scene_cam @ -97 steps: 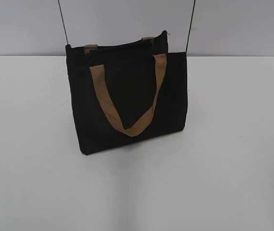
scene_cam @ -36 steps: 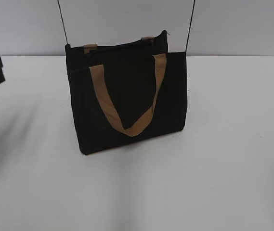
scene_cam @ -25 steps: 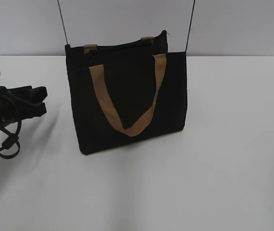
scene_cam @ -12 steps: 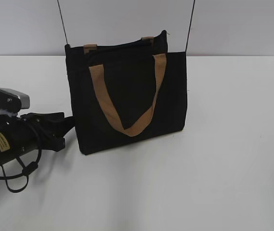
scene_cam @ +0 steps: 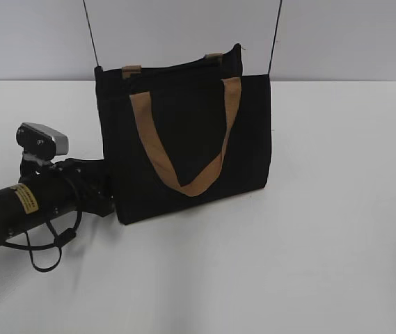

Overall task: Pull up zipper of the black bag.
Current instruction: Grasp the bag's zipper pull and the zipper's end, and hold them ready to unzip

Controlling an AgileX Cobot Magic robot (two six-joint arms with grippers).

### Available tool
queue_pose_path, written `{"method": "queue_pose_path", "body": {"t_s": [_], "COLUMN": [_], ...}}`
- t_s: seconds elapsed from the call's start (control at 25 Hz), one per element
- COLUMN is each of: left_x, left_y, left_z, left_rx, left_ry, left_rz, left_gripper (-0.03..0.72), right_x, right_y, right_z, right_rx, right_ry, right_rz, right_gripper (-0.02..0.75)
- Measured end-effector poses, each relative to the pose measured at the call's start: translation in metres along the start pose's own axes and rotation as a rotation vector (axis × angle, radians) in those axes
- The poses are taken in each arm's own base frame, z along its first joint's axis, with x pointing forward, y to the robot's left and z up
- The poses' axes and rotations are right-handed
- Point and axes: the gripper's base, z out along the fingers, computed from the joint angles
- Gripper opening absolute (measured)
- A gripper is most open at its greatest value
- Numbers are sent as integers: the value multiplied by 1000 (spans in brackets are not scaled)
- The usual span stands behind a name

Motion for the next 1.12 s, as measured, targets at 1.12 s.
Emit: {"method": "queue_pose_path", "body": {"t_s": [1.12], "left_x": [-1], "left_y": [14], "left_z": [14], "left_rx": [-110], "left_ry": [-36], "left_rz": [-38], "left_gripper": [3], "right_x": [0], "right_y": [0], "right_z": [0], "right_rx": [0], "right_ry": [0], "right_rz": [2], "right_gripper": [430]}}
